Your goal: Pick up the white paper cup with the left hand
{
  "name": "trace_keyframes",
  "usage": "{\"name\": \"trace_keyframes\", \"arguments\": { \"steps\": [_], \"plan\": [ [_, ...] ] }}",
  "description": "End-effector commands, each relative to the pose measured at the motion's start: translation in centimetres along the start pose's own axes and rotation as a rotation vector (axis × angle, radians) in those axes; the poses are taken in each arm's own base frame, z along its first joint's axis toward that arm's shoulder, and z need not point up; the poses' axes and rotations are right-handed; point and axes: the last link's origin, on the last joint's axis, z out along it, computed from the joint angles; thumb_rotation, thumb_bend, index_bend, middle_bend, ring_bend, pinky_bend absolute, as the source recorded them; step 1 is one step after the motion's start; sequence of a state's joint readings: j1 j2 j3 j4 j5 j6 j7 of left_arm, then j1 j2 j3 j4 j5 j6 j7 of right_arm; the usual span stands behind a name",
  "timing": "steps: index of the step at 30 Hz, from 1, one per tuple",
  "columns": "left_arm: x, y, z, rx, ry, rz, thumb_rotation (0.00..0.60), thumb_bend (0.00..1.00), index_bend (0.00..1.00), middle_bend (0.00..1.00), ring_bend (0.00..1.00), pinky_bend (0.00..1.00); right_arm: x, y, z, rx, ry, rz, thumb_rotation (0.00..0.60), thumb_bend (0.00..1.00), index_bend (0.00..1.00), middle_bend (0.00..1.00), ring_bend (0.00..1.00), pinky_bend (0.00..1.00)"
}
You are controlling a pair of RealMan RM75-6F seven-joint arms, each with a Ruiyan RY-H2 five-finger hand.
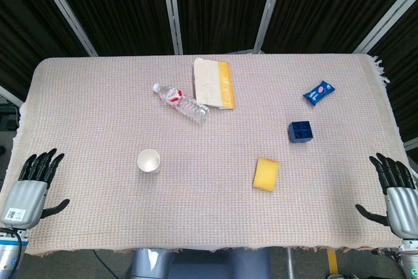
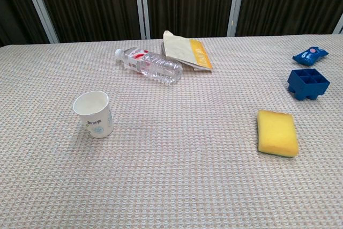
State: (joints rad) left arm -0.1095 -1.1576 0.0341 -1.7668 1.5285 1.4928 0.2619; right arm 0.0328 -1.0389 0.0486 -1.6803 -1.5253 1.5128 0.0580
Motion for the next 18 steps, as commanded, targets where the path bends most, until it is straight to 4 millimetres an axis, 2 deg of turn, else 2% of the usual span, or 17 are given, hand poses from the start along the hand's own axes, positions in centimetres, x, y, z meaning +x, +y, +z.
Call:
{"name": "trace_keyframes", "arguments": {
  "steps": [1,11,18],
  "plan": [
    [0.0,0.0,0.0,0.002,-0.002,0.000,0.600,0.09,0.00,0.00,0.00,0.00,-0.1,0.0,0.0,0.001,-0.004,-0.002,0.600,0.05,0.00,0.00,0.00,0.00],
    [-0.1,0.2,0.1,-0.004,-0.011,-0.009,0.600,0.09,0.00,0.00,0.00,0.00,-0.1,-0.3,0.0,0.008,-0.004,-0.001,0.600,0.05,0.00,0.00,0.00,0.00],
    [-0.3,0.7,1.9,-0.026,-0.048,-0.016,0.600,0.09,0.00,0.00,0.00,0.00,-0.5,-0.2,0.0,0.002,-0.019,-0.009,0.600,0.05,0.00,0.00,0.00,0.00]
  ]
}}
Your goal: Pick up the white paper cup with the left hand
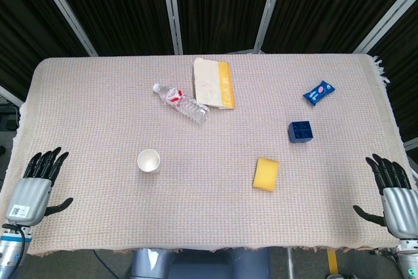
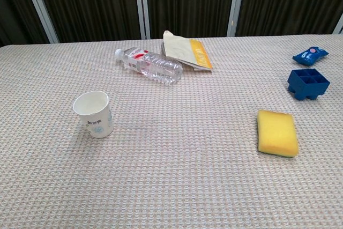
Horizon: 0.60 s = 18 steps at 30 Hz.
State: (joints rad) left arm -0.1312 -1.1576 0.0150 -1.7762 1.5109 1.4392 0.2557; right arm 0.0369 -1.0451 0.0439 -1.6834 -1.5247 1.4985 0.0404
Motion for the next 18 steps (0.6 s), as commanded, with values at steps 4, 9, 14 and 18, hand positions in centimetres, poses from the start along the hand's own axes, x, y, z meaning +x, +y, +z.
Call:
{"name": "trace_keyframes", "arguments": {
  "steps": [4,9,14,18],
  "plan": [
    [0.0,1.4,3.4,-0.043,-0.068,-0.015,0.600,0.09,0.00,0.00,0.00,0.00,0.0,-0.1,-0.1,0.001,0.003,0.003,0.600,0.05,0.00,0.00,0.00,0.00],
    [0.6,3.9,6.7,-0.101,-0.112,-0.008,0.600,0.09,0.00,0.00,0.00,0.00,0.2,0.0,-0.1,-0.001,0.005,0.008,0.600,0.05,0.00,0.00,0.00,0.00],
    [0.5,6.6,9.3,-0.129,-0.160,-0.008,0.600,0.09,0.06,0.00,0.00,0.00,0.2,0.0,-0.1,-0.001,0.002,0.008,0.600,0.05,0.00,0.00,0.00,0.00],
    [0.4,8.7,11.0,-0.147,-0.190,0.006,0.600,0.09,0.14,0.00,0.00,0.00,0.2,0.2,0.0,-0.004,0.002,0.014,0.600,0.05,0.00,0.00,0.00,0.00]
  ]
}}
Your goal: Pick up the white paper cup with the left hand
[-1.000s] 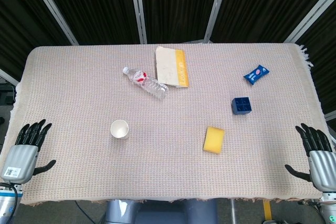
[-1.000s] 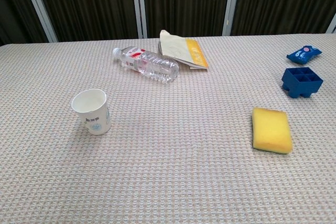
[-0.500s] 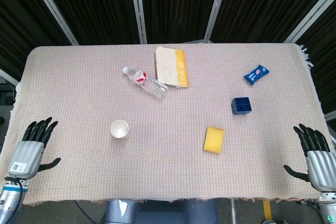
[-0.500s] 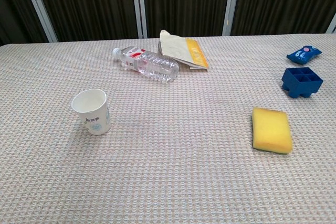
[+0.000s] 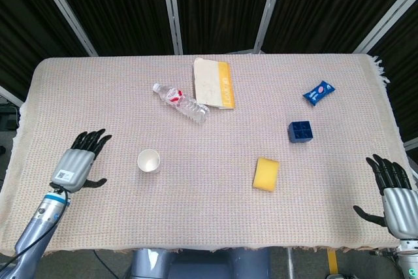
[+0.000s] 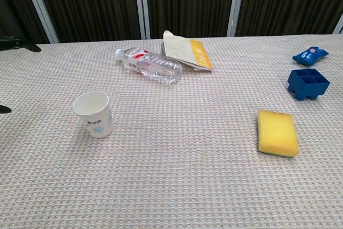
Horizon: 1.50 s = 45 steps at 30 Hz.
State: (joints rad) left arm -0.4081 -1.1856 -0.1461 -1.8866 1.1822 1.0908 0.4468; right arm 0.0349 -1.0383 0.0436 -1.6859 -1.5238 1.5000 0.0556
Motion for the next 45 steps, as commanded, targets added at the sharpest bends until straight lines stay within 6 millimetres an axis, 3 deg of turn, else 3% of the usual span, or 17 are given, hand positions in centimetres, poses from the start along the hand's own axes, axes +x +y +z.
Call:
{"name": "trace_keyframes", "arguments": {
  "steps": [1,13,24,36,45],
  "plan": [
    [0.3,2.7,2.4,-0.040,-0.031,0.011,0.600,0.09,0.15,0.00,0.00,0.00,0.1,0.1,0.1,-0.002,0.003,0.005,0.600,0.05,0.00,0.00,0.00,0.00],
    [-1.4,7.6,6.5,-0.034,-0.143,0.022,0.600,0.09,0.18,0.00,0.00,0.00,0.4,0.3,0.1,-0.005,0.010,0.019,0.600,0.05,0.00,0.00,0.00,0.00],
    [-2.9,9.1,8.4,0.022,-0.188,0.095,0.600,0.09,0.25,0.00,0.00,0.00,0.6,0.5,0.2,-0.008,0.013,0.027,0.600,0.05,0.00,0.00,0.00,0.00],
    [-3.5,8.9,8.4,0.034,-0.194,0.060,0.600,0.17,0.36,0.00,0.00,0.00,0.5,0.5,0.2,-0.007,0.009,0.024,0.600,0.05,0.00,0.00,0.00,0.00],
    [-3.2,9.4,7.2,-0.021,-0.170,-0.183,0.600,0.18,0.39,0.00,0.00,0.00,0.4,0.5,0.2,-0.009,0.005,0.023,0.600,0.05,0.00,0.00,0.00,0.00]
  ]
}}
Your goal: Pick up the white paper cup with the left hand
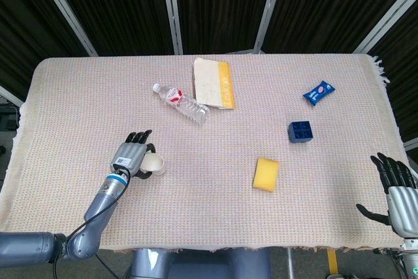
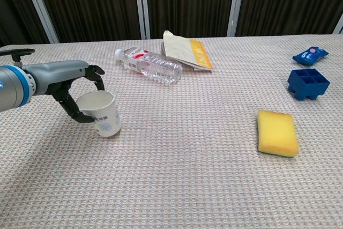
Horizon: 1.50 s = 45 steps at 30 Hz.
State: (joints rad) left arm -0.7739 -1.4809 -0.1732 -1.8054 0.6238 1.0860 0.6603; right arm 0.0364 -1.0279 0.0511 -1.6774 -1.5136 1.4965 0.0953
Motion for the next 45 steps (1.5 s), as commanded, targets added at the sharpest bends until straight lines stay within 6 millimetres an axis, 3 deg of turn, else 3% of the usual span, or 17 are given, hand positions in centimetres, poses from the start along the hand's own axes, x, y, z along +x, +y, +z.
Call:
{"name": "trace_keyframes", "arguments": {
  "steps": [1,9,18,25,36,45],
  "plan": [
    [-0.3,0.1,-0.8,-0.046,0.006,-0.111,0.600,0.18,0.39,0.00,0.00,0.00,0.0,0.0,0.0,-0.001,-0.001,0.002,0.600,0.05,0.00,0.00,0.00,0.00],
    [-2.5,-1.9,-0.9,-0.052,-0.035,-0.142,0.600,0.17,0.38,0.00,0.00,0.00,-0.1,0.0,0.0,-0.003,-0.003,-0.002,0.600,0.05,0.00,0.00,0.00,0.00],
    [-3.3,-5.1,-0.9,0.008,-0.063,-0.089,0.600,0.18,0.38,0.00,0.00,0.00,-0.2,-0.1,0.0,-0.001,-0.006,-0.005,0.600,0.05,0.00,0.00,0.00,0.00],
    [-2.3,-6.4,-1.1,0.036,-0.073,-0.066,0.600,0.17,0.23,0.00,0.00,0.00,-0.3,-0.2,0.0,0.002,-0.008,-0.007,0.600,0.05,0.00,0.00,0.00,0.00],
    [-1.0,-4.2,-0.9,-0.010,-0.070,0.027,0.600,0.12,0.20,0.00,0.00,0.00,-0.2,-0.2,0.0,0.002,-0.005,-0.005,0.600,0.05,0.00,0.00,0.00,0.00],
    [-1.3,-1.3,0.1,-0.010,-0.037,0.234,0.600,0.12,0.28,0.00,0.00,0.00,-0.2,-0.3,0.0,0.007,-0.007,-0.006,0.600,0.05,0.00,0.00,0.00,0.00]
  ]
}}
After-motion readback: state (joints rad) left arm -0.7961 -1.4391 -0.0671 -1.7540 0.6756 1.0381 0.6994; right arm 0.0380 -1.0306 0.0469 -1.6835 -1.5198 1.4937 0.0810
